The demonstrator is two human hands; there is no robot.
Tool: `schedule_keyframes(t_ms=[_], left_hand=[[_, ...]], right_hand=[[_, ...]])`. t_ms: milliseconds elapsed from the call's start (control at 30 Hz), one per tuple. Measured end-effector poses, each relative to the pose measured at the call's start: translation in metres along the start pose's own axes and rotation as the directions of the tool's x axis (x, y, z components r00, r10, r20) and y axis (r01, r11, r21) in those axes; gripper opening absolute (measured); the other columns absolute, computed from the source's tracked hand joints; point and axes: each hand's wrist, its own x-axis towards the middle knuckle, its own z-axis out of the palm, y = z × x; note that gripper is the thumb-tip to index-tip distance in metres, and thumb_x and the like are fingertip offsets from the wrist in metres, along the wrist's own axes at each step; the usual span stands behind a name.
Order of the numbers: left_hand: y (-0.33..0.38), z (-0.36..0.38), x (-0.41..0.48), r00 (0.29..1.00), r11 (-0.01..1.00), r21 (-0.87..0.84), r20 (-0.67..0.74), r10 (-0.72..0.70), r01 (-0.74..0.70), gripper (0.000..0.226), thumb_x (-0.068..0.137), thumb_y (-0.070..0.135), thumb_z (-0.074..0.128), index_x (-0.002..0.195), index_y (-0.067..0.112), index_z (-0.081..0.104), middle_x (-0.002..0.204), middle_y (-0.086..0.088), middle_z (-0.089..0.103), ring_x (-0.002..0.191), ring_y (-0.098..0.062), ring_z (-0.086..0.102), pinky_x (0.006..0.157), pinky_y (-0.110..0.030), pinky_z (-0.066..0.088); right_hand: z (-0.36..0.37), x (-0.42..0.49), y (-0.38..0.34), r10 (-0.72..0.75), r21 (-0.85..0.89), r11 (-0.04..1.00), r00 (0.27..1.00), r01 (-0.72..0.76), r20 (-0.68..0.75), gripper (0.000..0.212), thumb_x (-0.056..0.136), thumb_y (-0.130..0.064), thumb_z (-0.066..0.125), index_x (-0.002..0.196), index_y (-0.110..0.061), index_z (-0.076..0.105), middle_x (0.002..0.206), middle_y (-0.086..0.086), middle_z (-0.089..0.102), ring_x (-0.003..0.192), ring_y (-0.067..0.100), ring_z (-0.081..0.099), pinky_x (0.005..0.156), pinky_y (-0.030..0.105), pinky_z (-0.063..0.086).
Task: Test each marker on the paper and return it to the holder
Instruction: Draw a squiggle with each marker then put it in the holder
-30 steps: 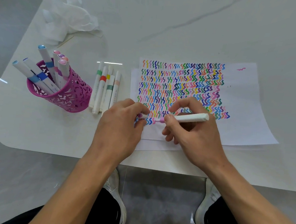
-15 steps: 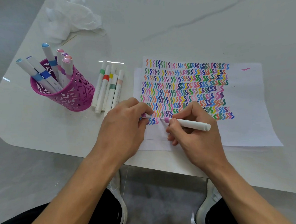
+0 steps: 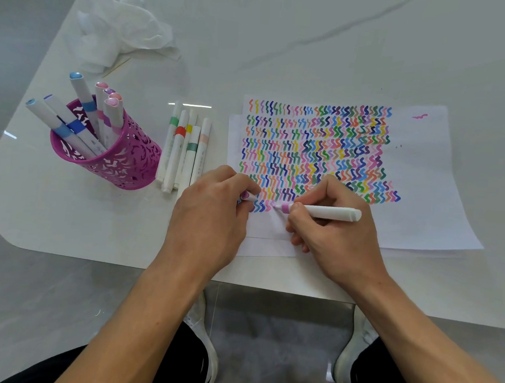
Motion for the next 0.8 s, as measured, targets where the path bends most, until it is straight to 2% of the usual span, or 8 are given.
schedule_keyframes(t_ms=[267,400,500,533,600,667,733,800], left_hand=[[0.002,0.0,0.0,1.0,1.0,-0.006,-0.005,-0.009,0.009,0.024,0.086,0.03,0.075,0.109,0.024,0.071,0.109,0.005,0.067,0.09,-0.011,0.062,0.077,-0.023,0.049],[0.002,-0.002,-0.001,1.0,1.0,0.006,-0.004,0.009,-0.009,0.021,0.088,0.03,0.074,0.108,0.025,0.071,0.107,0.006,0.067,0.088,-0.01,0.06,0.073,-0.019,0.047],[0.001,-0.007,-0.002,1.0,1.0,-0.006,-0.018,0.017,-0.017,0.018,0.09,0.029,0.073,0.107,0.027,0.072,0.1,0.011,0.067,0.08,-0.005,0.058,0.068,-0.007,0.039],[0.001,-0.009,-0.002,1.0,1.0,-0.03,-0.028,0.009,-0.009,0.017,0.09,0.029,0.073,0.107,0.028,0.072,0.096,0.015,0.065,0.075,-0.002,0.057,0.066,-0.002,0.035],[0.003,-0.013,-0.002,0.998,0.994,-0.105,-0.057,-0.015,0.009,0.017,0.09,0.029,0.073,0.107,0.029,0.072,0.087,0.023,0.059,0.07,0.006,0.058,0.058,0.002,0.038],[0.004,-0.016,-0.002,0.995,0.973,-0.227,-0.07,-0.065,0.047,0.018,0.09,0.029,0.073,0.108,0.032,0.072,0.082,0.028,0.058,0.072,0.01,0.058,0.062,0.002,0.041],[0.004,-0.017,-0.002,0.992,0.913,-0.395,-0.026,-0.127,0.106,0.018,0.092,0.027,0.071,0.108,0.034,0.07,0.083,0.025,0.065,0.079,0.009,0.061,0.066,-0.006,0.049],[0.007,-0.018,-0.002,0.988,0.815,-0.562,0.033,-0.154,0.146,0.016,0.095,0.023,0.065,0.106,0.034,0.068,0.087,0.018,0.072,0.078,-0.001,0.067,0.07,-0.017,0.057]], right_hand=[[-0.002,0.001,0.002,-0.009,-0.054,0.998,0.999,0.012,0.052,0.017,0.09,-0.019,0.076,0.08,-0.015,0.063,0.07,-0.001,0.072,0.062,0.021,0.07,0.056,0.048,0.059],[-0.005,0.001,-0.001,-0.027,0.112,0.993,0.999,0.024,0.02,0.013,0.092,-0.016,0.072,0.085,-0.012,0.062,0.07,0.003,0.073,0.055,0.017,0.069,0.047,0.025,0.052],[-0.01,0.005,-0.007,-0.04,0.217,0.975,0.999,0.045,-0.028,0.009,0.09,-0.018,0.068,0.092,-0.014,0.061,0.069,0.006,0.073,0.053,0.022,0.069,0.046,0.028,0.051],[-0.012,0.007,-0.008,-0.052,0.233,0.971,0.998,0.061,-0.042,0.009,0.09,-0.017,0.068,0.095,-0.015,0.06,0.07,0.006,0.073,0.053,0.023,0.068,0.046,0.03,0.05],[-0.014,0.009,-0.012,-0.08,0.259,0.961,0.994,0.096,-0.069,0.011,0.091,-0.015,0.069,0.099,-0.015,0.061,0.071,0.005,0.074,0.055,0.02,0.069,0.048,0.028,0.05],[-0.016,0.01,-0.016,-0.094,0.292,0.949,0.992,0.115,-0.085,0.01,0.09,-0.016,0.072,0.098,-0.013,0.065,0.073,0.004,0.075,0.058,0.018,0.07,0.051,0.024,0.051],[-0.017,0.01,-0.019,-0.098,0.309,0.943,0.991,0.121,-0.087,0.008,0.089,-0.018,0.074,0.095,-0.015,0.07,0.075,0.003,0.076,0.061,0.021,0.071,0.053,0.025,0.053],[-0.018,0.01,-0.021,-0.102,0.329,0.936,0.991,0.127,-0.092,0.006,0.09,-0.019,0.075,0.095,-0.016,0.072,0.076,0.003,0.076,0.063,0.023,0.072,0.054,0.027,0.054]])
